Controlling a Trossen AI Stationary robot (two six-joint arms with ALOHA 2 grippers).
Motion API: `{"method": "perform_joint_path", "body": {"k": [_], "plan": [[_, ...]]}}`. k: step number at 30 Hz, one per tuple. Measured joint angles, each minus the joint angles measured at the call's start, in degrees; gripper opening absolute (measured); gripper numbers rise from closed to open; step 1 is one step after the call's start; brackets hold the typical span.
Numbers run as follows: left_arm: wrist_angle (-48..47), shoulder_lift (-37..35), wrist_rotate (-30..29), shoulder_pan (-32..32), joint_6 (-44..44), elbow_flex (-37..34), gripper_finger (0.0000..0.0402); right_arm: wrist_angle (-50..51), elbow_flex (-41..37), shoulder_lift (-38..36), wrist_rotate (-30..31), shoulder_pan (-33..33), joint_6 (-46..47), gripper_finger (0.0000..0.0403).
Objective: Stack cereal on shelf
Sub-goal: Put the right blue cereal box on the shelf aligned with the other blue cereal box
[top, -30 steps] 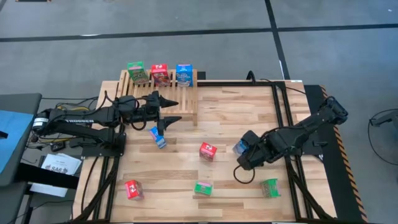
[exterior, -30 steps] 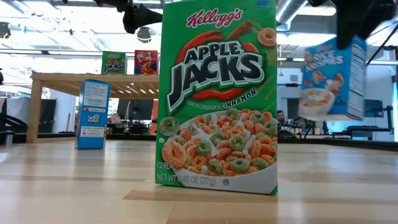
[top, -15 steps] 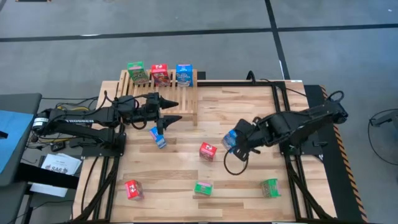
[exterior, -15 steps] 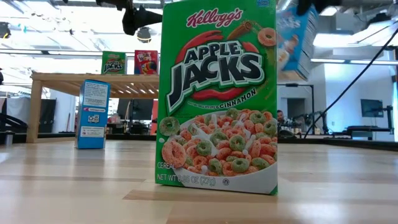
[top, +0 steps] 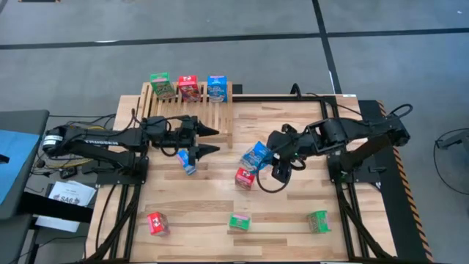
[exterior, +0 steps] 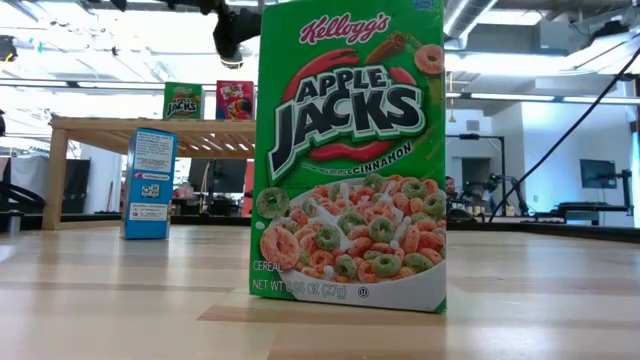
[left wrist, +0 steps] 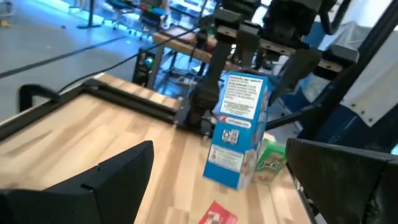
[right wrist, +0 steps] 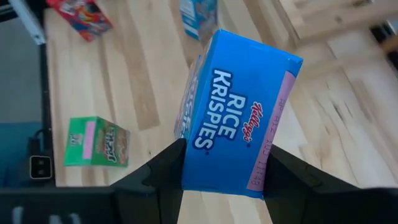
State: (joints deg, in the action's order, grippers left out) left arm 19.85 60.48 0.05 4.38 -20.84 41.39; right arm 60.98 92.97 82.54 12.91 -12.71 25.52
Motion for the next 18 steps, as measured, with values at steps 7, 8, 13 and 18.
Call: {"method": "perform_joint_path", "body": {"k": [7,8,13,18], "plan": [[7.1,6.5,3.6,-0.4,-2.3,0.0,0.0355,-1.6,0.0,0.0,-2.6,0.7,-5.7,0.0202],[7.6,7.2,4.2,-0.4,-2.4,0.0,0.0355,-1.6,0.0,0.0,-2.6,0.7,-6.5,0.0202],[10.9,10.7,5.4,-0.9,-2.6,0.0,0.0355,-1.7,0.0,0.0,-2.6,0.7,-9.6,0.0202],[11.6,14.7,6.1,-2.1,-1.5,2.4,0.0355,-1.7,0.0,0.0,-2.6,0.9,-10.6,0.0202]]}}
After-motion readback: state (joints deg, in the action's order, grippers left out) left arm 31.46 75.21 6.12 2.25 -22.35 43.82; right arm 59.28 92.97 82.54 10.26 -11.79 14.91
